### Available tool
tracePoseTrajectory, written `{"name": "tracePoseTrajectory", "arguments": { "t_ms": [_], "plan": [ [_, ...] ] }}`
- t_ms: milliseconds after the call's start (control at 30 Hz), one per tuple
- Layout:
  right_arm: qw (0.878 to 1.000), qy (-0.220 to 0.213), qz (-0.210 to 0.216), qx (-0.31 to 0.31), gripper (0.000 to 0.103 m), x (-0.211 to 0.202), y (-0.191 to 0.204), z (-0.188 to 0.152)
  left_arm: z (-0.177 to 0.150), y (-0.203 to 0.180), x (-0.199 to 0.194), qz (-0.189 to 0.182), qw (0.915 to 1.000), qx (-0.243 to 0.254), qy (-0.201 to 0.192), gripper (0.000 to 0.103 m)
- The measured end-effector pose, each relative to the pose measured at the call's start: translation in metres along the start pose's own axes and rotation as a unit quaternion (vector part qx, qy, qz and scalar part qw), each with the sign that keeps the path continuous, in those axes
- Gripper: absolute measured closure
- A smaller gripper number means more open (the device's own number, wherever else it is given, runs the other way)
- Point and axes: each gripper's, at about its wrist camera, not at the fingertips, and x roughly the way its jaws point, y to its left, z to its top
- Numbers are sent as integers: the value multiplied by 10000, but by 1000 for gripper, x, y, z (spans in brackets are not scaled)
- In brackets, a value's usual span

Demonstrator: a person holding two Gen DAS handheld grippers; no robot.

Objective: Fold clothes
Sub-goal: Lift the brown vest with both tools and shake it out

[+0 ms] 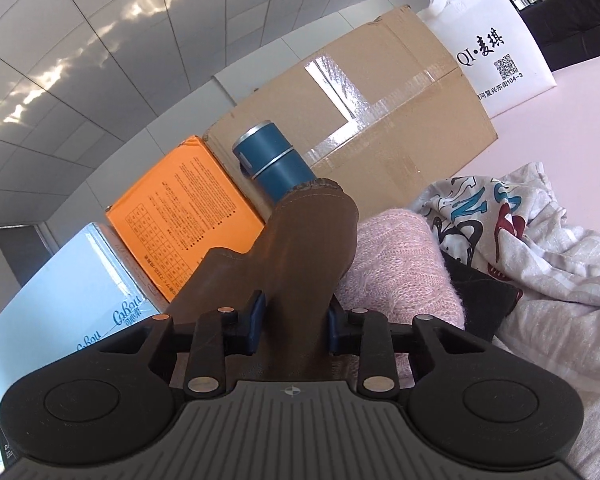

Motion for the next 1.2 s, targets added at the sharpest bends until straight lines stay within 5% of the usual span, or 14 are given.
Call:
{"name": "tracePoseTrajectory", "arguments": {
  "t_ms": [500,700,933,1100,1200],
  "plan": [
    [9860,-398,1537,511,87,-75,31,-22,6,-62,-115,-385,9936,1000,-360,88],
    [9701,-73,2355,577,87,-93,71,-38,17,-96,-194,-293,9792,1878,-710,88],
    [9434,548,3258,280,87,-110,144,-68,13,-115,-313,248,9558,2576,-1395,88],
    [9188,1321,3719,97,87,-106,203,-98,8,-105,-396,898,9492,2395,-1831,88],
    [8986,1789,4005,-34,87,-102,242,-116,7,-114,-442,1252,9345,2575,-2116,88]
  ]
}}
